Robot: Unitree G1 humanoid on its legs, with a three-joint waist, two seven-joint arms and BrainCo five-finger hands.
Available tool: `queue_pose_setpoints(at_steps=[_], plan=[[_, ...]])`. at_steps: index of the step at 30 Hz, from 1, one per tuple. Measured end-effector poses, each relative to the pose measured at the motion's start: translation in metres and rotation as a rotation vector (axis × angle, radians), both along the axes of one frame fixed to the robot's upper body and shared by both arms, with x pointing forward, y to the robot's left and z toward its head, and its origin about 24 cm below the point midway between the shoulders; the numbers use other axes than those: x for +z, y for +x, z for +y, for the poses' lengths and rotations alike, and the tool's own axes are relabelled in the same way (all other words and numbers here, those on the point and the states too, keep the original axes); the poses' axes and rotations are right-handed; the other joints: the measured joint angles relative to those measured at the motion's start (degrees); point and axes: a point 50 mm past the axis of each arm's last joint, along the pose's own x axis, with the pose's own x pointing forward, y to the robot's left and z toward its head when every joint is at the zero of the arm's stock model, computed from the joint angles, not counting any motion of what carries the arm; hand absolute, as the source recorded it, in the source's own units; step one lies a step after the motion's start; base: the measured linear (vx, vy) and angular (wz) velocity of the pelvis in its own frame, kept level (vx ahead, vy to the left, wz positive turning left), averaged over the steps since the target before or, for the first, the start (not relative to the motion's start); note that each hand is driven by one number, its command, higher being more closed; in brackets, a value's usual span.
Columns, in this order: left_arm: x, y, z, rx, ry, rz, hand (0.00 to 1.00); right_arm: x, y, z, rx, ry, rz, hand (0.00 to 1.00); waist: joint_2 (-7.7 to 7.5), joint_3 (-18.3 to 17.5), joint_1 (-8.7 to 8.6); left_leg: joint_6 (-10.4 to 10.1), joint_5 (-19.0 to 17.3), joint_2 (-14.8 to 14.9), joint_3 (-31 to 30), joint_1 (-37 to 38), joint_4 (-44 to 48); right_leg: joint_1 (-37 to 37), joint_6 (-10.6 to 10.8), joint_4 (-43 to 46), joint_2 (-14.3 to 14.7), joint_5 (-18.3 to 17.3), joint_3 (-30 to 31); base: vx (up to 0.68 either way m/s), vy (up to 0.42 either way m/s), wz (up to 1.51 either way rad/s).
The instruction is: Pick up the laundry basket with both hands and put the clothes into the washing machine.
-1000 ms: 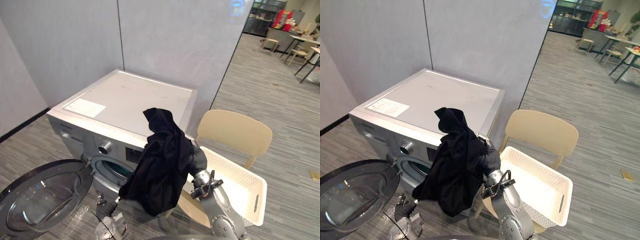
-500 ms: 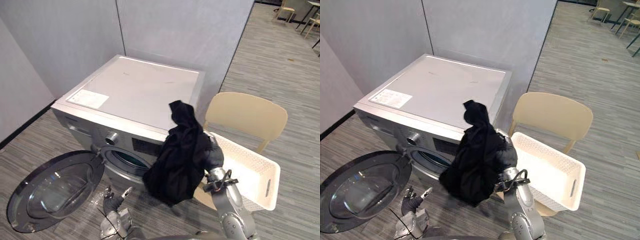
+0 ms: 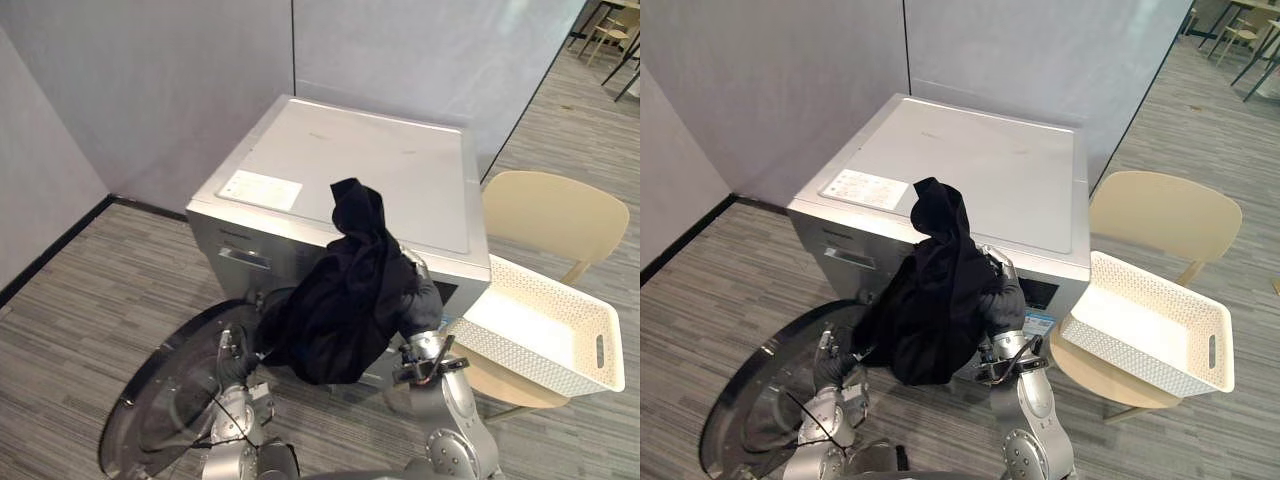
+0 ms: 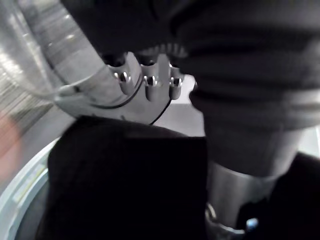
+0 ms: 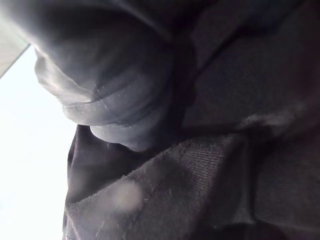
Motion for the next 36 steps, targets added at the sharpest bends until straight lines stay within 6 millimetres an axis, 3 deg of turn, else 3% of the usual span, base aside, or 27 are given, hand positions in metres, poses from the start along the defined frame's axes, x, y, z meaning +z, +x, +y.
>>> queue_pose_setpoints(at_steps=[1,2,3,5,9,12,21,27,29,32,36], plan=[[0.000,0.000,0.001,-0.004,0.004,-0.001,0.00,0.000,0.000,-0.002,-0.004,-0.002,-0.003,1.00,-0.20,-0.11,-0.08,1.14,1.88,-1.71,0.57,1.52,-3.89,1.00,-0.59,3.02,3.14,-5.26,-0.22,0.04,0.223,0.13],[0.000,0.000,0.001,-0.004,0.004,0.002,0.00,0.000,0.001,-0.004,-0.010,-0.005,-0.006,1.00,-0.67,-0.36,-0.24,1.61,3.32,-3.42,0.66,2.57,-7.14,1.95,-0.62,3.15,5.47,-7.84,-1.28,0.04,0.199,0.24],[-0.002,-0.002,0.001,-0.003,0.003,0.011,0.00,-0.001,0.002,-0.007,-0.019,-0.010,-0.008,1.00,-1.28,-0.71,-0.42,2.08,4.95,-5.71,0.72,3.69,-10.91,3.13,-0.98,1.53,7.85,-10.14,-2.31,0.03,0.123,0.19],[-0.007,-0.006,0.001,-0.006,-0.002,0.036,0.00,-0.004,0.003,-0.011,-0.037,-0.018,0.006,1.00,-2.01,-1.10,-0.73,2.59,6.40,-8.06,0.95,5.09,-14.10,5.47,-2.29,-3.04,9.83,-12.00,-3.08,0.04,0.129,0.10],[-0.015,-0.014,0.000,-0.018,-0.013,0.085,0.00,-0.017,0.005,-0.011,-0.037,-0.032,0.061,1.00,-2.44,-1.50,-0.93,3.46,8.00,-10.10,2.35,5.10,-16.31,9.73,-4.29,-16.61,11.20,-10.90,-1.68,0.04,0.058,-0.11],[-0.021,-0.015,-0.002,-0.022,-0.020,0.111,0.00,-0.020,0.004,-0.011,-0.037,-0.033,0.076,1.00,-2.52,-1.51,-0.97,3.27,8.97,-10.15,2.39,4.47,-17.36,10.70,-4.41,-21.72,12.11,-8.73,-0.79,-0.02,-0.014,-0.11],[-0.030,-0.027,-0.008,-0.063,-0.036,0.158,0.00,-0.050,-0.021,-0.018,-0.051,-0.050,0.237,1.00,-3.86,-1.36,-1.03,2.61,12.84,-11.00,2.19,6.76,-24.66,10.98,-5.03,-24.75,12.77,-6.96,-0.07,-0.04,-0.025,-0.02],[-0.035,-0.038,-0.006,-0.065,-0.045,0.185,0.00,-0.089,-0.043,-0.031,-0.105,-0.180,0.432,1.00,-2.81,-0.18,-1.07,2.58,13.70,-11.13,3.46,7.18,-26.88,9.84,-5.01,-24.28,12.62,-6.97,0.48,0.00,0.002,-0.08],[-0.034,-0.040,-0.006,-0.062,-0.044,0.184,0.00,-0.094,-0.044,-0.030,-0.100,-0.194,0.453,1.00,-2.42,0.37,-1.14,2.54,13.68,-10.78,4.16,5.99,-26.80,8.45,-5.01,-24.11,12.74,-6.96,0.80,0.00,-0.011,-0.18],[-0.023,-0.034,-0.004,-0.058,-0.036,0.129,0.00,-0.095,-0.040,-0.028,-0.090,-0.213,0.450,1.00,-2.16,2.56,-0.97,2.47,13.84,-10.10,4.82,3.65,-25.73,6.07,-5.02,-22.90,12.97,-6.96,0.87,0.03,-0.025,-0.06],[-0.013,-0.027,-0.004,-0.061,-0.032,0.079,0.00,-0.087,-0.005,-0.025,-0.095,-0.260,0.382,1.00,-1.27,6.28,-0.76,2.66,13.94,-8.90,4.38,-1.37,-22.00,1.60,-5.14,-19.99,13.06,-7.03,-0.01,0.00,-0.034,0.03]])
